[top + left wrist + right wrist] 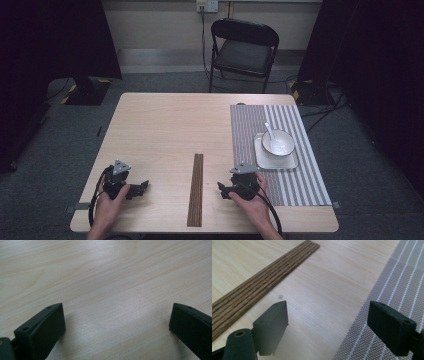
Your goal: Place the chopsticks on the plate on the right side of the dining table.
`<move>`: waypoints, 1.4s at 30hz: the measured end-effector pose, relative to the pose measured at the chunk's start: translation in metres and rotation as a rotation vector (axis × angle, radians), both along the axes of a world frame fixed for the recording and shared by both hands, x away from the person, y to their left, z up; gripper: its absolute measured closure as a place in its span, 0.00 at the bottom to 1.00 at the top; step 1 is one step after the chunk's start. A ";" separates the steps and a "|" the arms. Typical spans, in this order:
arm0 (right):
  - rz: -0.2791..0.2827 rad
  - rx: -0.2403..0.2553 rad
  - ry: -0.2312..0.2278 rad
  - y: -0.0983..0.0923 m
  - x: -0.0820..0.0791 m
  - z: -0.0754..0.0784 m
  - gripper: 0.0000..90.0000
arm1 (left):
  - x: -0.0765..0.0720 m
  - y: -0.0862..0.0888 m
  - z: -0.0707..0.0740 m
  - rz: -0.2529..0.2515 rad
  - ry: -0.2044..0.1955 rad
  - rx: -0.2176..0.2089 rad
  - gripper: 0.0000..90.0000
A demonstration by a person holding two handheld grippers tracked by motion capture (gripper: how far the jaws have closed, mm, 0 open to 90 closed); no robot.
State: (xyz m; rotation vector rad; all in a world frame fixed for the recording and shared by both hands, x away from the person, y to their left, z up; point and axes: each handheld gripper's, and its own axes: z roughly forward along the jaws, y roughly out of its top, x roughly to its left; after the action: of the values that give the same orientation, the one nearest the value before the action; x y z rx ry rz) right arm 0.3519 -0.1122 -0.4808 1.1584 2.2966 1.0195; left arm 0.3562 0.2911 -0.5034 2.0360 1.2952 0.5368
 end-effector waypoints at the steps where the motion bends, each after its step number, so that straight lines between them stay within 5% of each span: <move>1: 0.000 0.000 0.000 0.000 0.000 0.000 0.18 | 0.000 0.000 0.000 0.000 0.000 0.000 0.00; 16: 0.058 0.010 0.005 0.028 0.005 0.011 0.18 | 0.000 0.000 0.000 0.001 0.000 -0.001 0.00; 30: 0.121 -0.009 0.059 0.057 0.001 -0.006 0.18 | 0.000 0.000 0.000 0.000 0.000 0.000 0.00; 42: 0.119 -0.019 0.073 0.057 0.001 -0.012 0.19 | 0.000 0.000 0.000 0.000 0.000 0.000 0.00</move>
State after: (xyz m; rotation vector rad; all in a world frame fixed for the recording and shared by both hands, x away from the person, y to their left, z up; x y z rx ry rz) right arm 0.3528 -0.0549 -0.4929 1.0788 2.4525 1.0109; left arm 0.3562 0.2911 -0.5034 2.0358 1.2950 0.5367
